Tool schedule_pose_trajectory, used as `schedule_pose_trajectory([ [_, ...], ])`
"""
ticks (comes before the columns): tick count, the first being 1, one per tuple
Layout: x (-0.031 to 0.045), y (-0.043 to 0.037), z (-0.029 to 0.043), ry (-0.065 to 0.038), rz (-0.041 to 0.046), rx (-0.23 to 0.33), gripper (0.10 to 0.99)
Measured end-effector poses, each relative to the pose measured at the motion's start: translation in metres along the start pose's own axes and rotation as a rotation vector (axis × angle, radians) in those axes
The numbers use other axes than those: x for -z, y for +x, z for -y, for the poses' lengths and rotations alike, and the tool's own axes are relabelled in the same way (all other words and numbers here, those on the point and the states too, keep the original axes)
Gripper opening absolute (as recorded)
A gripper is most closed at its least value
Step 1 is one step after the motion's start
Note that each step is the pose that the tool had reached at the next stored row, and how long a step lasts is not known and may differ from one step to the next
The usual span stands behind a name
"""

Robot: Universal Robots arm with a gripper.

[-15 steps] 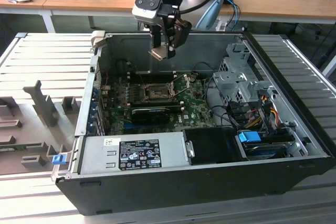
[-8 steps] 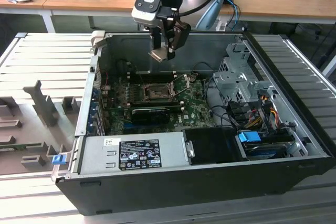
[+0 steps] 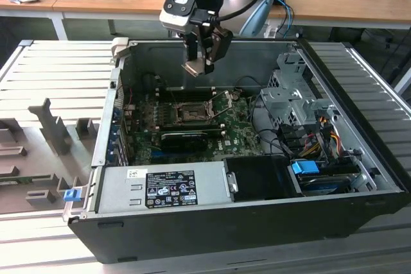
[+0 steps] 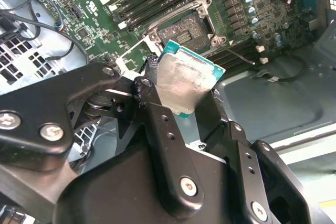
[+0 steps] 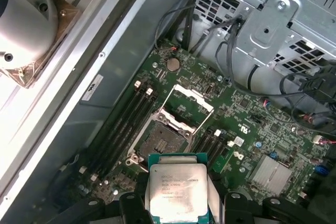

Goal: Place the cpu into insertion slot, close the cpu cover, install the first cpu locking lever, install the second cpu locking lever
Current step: 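Place the cpu into insertion slot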

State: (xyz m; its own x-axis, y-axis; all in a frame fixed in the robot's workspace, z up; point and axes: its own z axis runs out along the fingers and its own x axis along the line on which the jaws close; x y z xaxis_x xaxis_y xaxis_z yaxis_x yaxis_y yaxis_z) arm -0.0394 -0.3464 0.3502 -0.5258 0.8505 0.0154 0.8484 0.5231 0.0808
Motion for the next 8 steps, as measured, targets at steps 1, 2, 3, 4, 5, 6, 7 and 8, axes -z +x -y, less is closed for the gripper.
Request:
schedule_pose_trajectory([
  [1, -0.0001, 0.0000, 0.0000, 0.000, 0.0003, -0.003, 0.529],
  [2, -0.0003, -0.0001, 0.0000, 0.000, 0.0006, -0.005, 0.529],
  [3, -0.0010, -0.0001, 0.0000, 0.000, 0.0002, -0.006, 0.529],
  [4, -0.0024, -0.0001, 0.0002, 0.001, -0.0001, -0.007, 0.529],
  [5, -0.0033, -0.0001, 0.0003, 0.001, -0.0002, -0.007, 0.529],
  [6, -0.0041, -0.0001, 0.0003, 0.002, -0.0004, -0.007, 0.529],
  [7, -0.0048, -0.0001, 0.0003, 0.002, -0.0004, -0.007, 0.529],
  [8, -0.0051, -0.0001, 0.0004, 0.002, -0.0004, -0.007, 0.529],
])
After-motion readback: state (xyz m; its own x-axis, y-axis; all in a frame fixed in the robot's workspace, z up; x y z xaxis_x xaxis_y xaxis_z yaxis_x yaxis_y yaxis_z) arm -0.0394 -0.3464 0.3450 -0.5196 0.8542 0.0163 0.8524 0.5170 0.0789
